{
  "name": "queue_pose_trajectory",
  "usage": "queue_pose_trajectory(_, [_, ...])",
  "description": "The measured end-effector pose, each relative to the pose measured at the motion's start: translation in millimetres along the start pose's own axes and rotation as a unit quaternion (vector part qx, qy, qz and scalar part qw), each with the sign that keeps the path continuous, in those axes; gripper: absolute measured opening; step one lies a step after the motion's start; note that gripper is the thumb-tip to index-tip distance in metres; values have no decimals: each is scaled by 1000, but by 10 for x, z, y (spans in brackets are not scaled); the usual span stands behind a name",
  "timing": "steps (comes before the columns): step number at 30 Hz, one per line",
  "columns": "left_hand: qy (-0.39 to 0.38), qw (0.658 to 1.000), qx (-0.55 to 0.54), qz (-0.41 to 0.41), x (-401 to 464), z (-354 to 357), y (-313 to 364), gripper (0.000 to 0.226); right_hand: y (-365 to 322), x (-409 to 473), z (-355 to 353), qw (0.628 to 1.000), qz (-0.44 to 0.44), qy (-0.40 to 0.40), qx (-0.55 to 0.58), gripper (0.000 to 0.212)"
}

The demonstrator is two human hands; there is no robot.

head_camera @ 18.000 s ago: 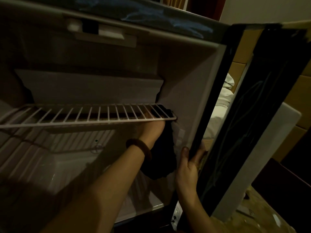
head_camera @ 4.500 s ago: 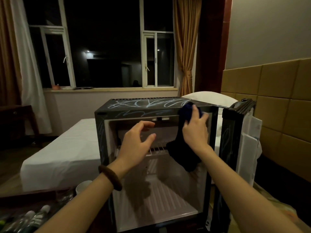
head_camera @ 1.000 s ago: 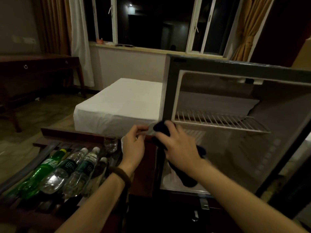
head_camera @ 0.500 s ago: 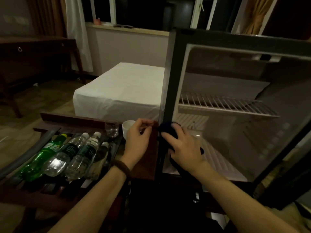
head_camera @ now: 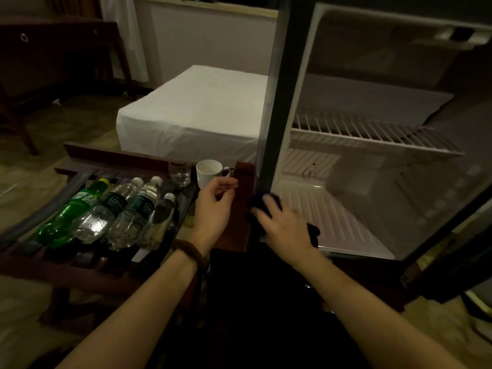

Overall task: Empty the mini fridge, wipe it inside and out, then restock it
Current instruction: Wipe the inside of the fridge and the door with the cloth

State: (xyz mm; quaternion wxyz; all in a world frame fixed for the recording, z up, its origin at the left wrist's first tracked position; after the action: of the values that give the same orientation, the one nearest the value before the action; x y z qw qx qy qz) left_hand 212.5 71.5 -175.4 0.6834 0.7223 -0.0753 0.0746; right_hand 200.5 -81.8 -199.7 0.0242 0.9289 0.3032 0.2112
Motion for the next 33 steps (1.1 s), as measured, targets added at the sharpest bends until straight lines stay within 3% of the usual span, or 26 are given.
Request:
queue_pose_trajectory(3, [4,1000,-2,-21,-76,-67,-116,31,-6,-97,152,998,-11,-68,-6,55])
queue_pose_trajectory(5, [1,1000,-8,-30,-92,-119,-162,30,37,-10,-62,1000,17,-10,15,52])
queue_pose_trajectory(8, [0,999,-13,-37,-85,-148,-209,31,167,172,-469,985,81,146,48,41])
queue_pose_trajectory(11, [2,999,-10,-41,-93,-99,-269,29,193,172,-353,981,76,179,-2,43])
queue_pose_trajectory(14, [13,998,-23,-59,-103,-32,-370,29,109,-84,207,994,-2,99,-45,41])
queue_pose_trajectory(16, [11,997,-20,-74,-102,13,-430,28,-10,-264,578,995,-59,3,-75,36])
queue_pose_trajectory(19, [10,996,-16,-83,-119,23,-473,27,-160,-323,772,986,-70,-120,-91,47])
queue_pose_trajectory(22, [13,996,-9,-89,-135,-45,-490,28,-108,-220,500,997,-22,-56,-49,41])
queue_pose_trajectory(25, [16,996,-6,-91,-117,-86,-480,27,36,-96,229,996,75,54,12,59])
queue_pose_trajectory(27, [16,995,-6,-94,-105,-60,-472,26,16,-107,265,993,92,70,9,69])
queue_pose_trajectory(30, [3,995,-18,-99,-118,34,-482,25,-107,-296,649,997,36,-39,-53,67])
queue_pose_trajectory(33, [-15,995,-18,-94,-150,98,-489,25,-235,-445,887,978,24,-185,-91,72])
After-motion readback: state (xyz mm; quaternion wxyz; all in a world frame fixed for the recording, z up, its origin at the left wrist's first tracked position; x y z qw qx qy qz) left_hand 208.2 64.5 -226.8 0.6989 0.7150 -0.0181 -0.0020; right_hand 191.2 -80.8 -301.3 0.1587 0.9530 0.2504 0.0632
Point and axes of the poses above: each hand's wrist, its own x-axis towards the middle knuckle, its own z-axis out of the palm, y = z × x, the point moved 3 cm from there along x, towards the middle knuckle, and after that the axes turned 14 degrees about -y, right-handed, at the moved point
